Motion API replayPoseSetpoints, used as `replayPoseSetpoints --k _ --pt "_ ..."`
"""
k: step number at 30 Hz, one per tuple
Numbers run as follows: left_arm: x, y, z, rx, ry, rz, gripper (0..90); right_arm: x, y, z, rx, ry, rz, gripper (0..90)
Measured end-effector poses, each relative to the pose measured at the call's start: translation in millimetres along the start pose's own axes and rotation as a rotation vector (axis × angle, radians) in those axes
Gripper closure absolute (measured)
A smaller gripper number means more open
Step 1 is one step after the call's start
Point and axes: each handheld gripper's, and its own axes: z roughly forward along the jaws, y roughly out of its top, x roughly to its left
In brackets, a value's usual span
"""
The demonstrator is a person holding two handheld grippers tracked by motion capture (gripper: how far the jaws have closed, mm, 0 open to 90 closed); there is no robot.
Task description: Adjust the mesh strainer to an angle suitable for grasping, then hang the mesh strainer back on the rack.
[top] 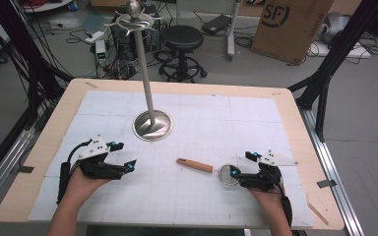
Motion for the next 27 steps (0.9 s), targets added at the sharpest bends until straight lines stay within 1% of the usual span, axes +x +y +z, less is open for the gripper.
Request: replayPoseSetpoints --k 4,6,7,12,15,21,22,26,27 --pt "1.1 -0.5 0.6 0.005 0.001 0.001 22.1 -0.1 0.5 -1.1 -0.007 0.000 -0.002 14.2" --pt "1.3 -0.7 0.8 0.004 0.003 -0.004 22.1 -0.2 0.4 -0.9 -0.005 0.001 -0.003 14.2" --pt "1.5 -0.8 0.6 0.006 0.001 -0.002 22.1 0.1 0.3 -0.6 -0.003 0.002 0.004 14.1" --pt "2.0 -1.5 -0.3 0.002 -0.002 -0.006 22.1 1.1 -0.3 1.1 0.010 0.011 0.000 14.1" --pt "3.2 -1.7 0.3 0.005 0.003 -0.009 22.1 1.0 0.0 2.6 0.006 0.013 -0.010 14.1" --pt "2.8 -1.8 0.7 0.008 0.007 -0.011 22.2 0.5 1.3 -1.7 -0.014 0.013 -0.002 14.1" --pt "2.7 -1.7 0.6 0.007 0.008 -0.010 22.2 0.9 1.2 -1.8 -0.012 0.015 0.001 14.1" --pt "3.6 -1.6 0.1 0.006 0.006 -0.009 22.3 1.5 1.0 -0.1 -0.009 0.017 -0.008 14.1" --pt "3.7 -1.8 0.4 0.003 0.006 -0.014 22.3 1.7 1.2 0.2 -0.007 0.018 -0.009 14.1"
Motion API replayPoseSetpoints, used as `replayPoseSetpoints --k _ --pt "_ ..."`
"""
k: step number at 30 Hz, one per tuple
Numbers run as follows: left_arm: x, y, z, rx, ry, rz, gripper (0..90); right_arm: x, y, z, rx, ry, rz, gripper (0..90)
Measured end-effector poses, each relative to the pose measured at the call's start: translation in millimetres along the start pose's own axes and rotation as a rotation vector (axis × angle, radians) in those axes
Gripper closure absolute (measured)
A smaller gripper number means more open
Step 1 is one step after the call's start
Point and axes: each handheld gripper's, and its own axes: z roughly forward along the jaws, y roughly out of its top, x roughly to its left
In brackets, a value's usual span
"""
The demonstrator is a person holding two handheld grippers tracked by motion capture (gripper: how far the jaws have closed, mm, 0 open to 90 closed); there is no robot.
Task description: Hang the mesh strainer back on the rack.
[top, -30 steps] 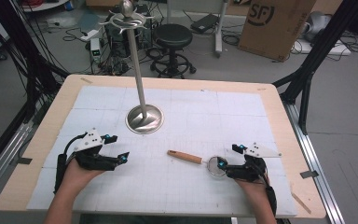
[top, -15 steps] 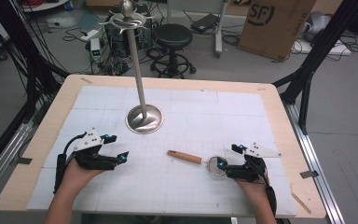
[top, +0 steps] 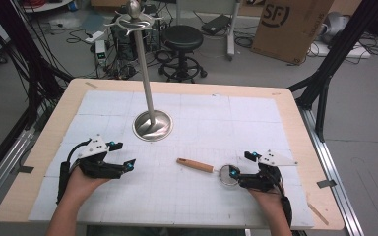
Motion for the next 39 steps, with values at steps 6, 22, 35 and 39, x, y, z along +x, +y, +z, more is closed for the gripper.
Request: replayPoseSetpoints --k 6,22,35,39 --pt "1.3 -0.2 0.5 0.004 0.000 -0.001 22.3 2.8 2.9 1.7 0.003 0.016 -0.014 14.2" --pt "2.6 0.5 -4.8 -0.011 0.007 -0.012 22.3 18.5 31.0 20.5 0.126 0.082 -0.125 15.3" --pt "7.7 -0.4 -11.2 -0.040 0.017 -0.017 22.0 29.9 51.2 48.9 0.273 0.147 -0.205 18.0" --pt "7.7 -0.1 -11.9 -0.042 0.018 -0.015 22.0 33.6 56.4 57.1 0.314 0.168 -0.238 19.8"
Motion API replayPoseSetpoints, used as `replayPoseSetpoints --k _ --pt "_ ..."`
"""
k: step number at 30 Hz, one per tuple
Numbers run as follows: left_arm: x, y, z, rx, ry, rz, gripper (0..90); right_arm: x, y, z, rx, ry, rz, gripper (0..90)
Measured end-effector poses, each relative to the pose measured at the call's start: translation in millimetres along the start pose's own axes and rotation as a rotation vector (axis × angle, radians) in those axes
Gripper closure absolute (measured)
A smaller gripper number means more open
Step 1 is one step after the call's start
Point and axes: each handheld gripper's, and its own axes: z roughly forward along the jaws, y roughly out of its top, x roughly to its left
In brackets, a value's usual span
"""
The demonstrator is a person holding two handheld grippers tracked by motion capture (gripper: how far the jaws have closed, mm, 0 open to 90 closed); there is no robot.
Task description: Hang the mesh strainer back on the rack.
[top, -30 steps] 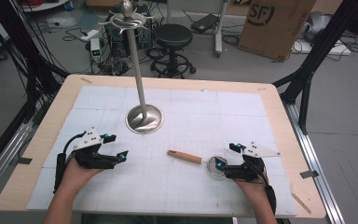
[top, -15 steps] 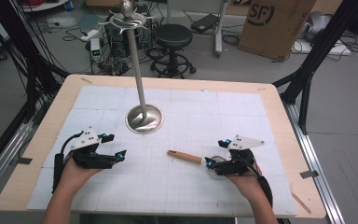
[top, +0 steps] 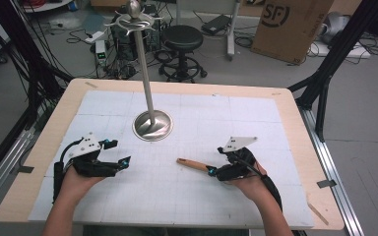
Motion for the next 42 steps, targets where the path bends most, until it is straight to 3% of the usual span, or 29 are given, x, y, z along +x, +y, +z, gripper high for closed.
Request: replayPoseSetpoints --k 3,13,16,20,38,42 --pt "-0.3 0.0 0.2 -0.001 -0.006 -0.001 22.0 -0.3 4.2 5.2 0.040 0.027 -0.006 25.7" --pt "0.0 0.0 0.4 0.000 -0.005 -0.002 22.0 2.2 9.4 17.1 0.143 0.058 -0.027 26.5" --pt "0.0 0.0 0.5 0.001 -0.006 0.000 22.0 3.7 10.8 20.0 0.181 0.072 -0.073 31.8" --pt "0.0 -0.1 0.4 0.001 -0.005 -0.002 21.9 6.0 13.9 23.1 0.236 0.049 -0.110 34.9" --pt "-0.5 -0.6 1.9 0.014 -0.009 0.000 22.1 5.1 14.1 33.2 0.357 0.067 -0.127 58.3" --pt "-0.4 -0.6 2.0 0.015 -0.009 0.000 22.1 5.6 14.7 33.9 0.361 0.076 -0.122 65.0"
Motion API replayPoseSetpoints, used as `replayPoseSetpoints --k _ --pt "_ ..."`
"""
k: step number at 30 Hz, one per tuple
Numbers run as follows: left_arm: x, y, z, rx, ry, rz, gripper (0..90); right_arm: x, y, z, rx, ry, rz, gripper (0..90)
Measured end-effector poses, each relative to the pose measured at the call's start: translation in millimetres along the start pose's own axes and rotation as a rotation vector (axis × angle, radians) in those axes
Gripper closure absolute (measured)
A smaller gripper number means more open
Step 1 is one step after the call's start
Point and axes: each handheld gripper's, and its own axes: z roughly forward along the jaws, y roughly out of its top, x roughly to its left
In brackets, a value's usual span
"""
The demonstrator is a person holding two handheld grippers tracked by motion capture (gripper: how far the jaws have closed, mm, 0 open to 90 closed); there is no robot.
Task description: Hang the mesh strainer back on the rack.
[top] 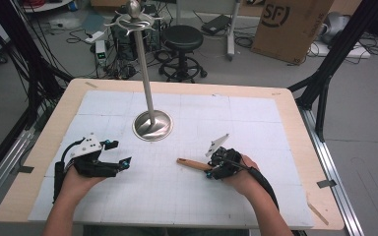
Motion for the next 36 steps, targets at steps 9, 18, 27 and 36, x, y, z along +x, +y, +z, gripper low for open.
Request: replayPoseSetpoints --k 9,18,27,36 --pt "0.1 0.1 -0.2 0.000 0.000 -0.001 22.2 -0.9 1.8 0.0 0.018 -0.004 0.046 67.5" --pt "0.1 -0.1 0.1 0.002 0.000 -0.002 22.2 0.2 7.9 -0.5 0.053 0.000 0.042 64.3" --pt "0.0 -0.1 0.2 0.002 -0.002 -0.004 22.2 -0.4 13.3 1.1 0.117 0.003 0.016 64.2" --pt "-0.5 -0.2 1.0 0.009 -0.005 0.000 22.2 -0.1 21.1 3.4 0.170 0.009 -0.005 66.9"
